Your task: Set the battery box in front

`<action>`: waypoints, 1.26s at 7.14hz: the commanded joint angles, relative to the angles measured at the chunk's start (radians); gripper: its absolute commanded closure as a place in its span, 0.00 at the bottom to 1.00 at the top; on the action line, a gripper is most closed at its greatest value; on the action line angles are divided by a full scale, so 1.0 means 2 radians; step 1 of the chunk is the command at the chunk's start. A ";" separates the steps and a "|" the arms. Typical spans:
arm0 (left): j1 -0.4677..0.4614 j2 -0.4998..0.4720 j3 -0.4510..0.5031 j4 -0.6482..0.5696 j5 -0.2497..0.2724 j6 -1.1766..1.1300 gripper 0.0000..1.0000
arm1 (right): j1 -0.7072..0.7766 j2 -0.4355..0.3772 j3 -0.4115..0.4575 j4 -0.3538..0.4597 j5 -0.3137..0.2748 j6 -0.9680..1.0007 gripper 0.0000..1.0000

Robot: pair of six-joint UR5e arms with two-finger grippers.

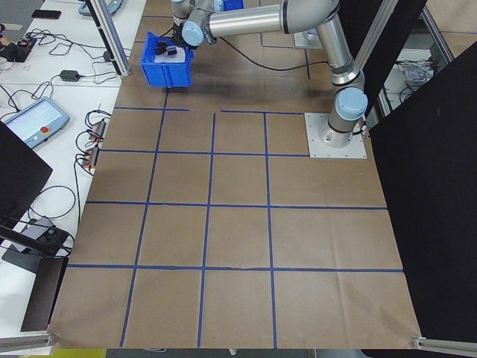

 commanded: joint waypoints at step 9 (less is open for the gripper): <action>0.127 0.186 -0.008 -0.229 0.105 0.570 0.00 | 0.235 -0.101 0.121 -0.014 0.026 0.262 0.95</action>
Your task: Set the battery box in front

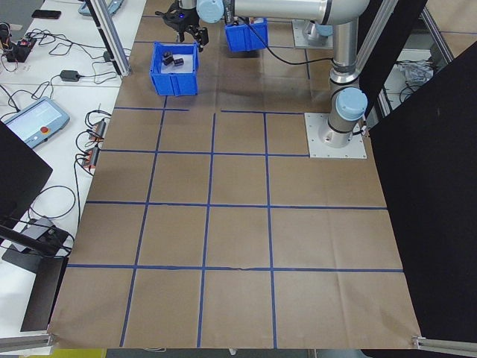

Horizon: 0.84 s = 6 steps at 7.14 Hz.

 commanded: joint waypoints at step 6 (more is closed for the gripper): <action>0.033 0.146 -0.101 -0.079 0.009 0.445 0.00 | 0.226 0.117 -0.001 -0.167 -0.045 0.222 0.95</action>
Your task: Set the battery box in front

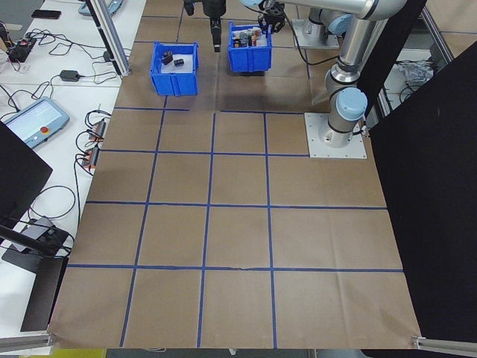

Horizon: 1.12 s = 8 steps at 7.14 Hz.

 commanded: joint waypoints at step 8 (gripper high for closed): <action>0.000 0.068 -0.074 -0.002 0.008 0.067 0.00 | 0.043 0.042 0.010 -0.052 -0.012 0.050 0.00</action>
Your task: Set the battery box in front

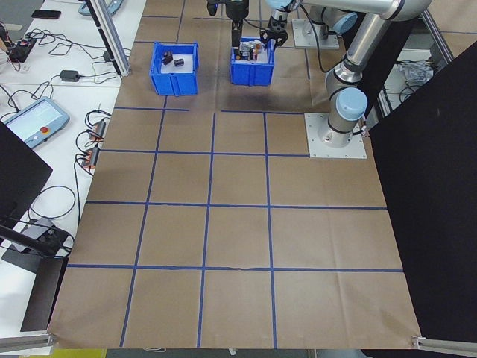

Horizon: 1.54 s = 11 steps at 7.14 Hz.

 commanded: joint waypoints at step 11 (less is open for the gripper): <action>0.000 0.005 -0.008 0.006 0.025 0.000 0.00 | -0.289 0.019 -0.311 0.262 0.065 0.297 0.00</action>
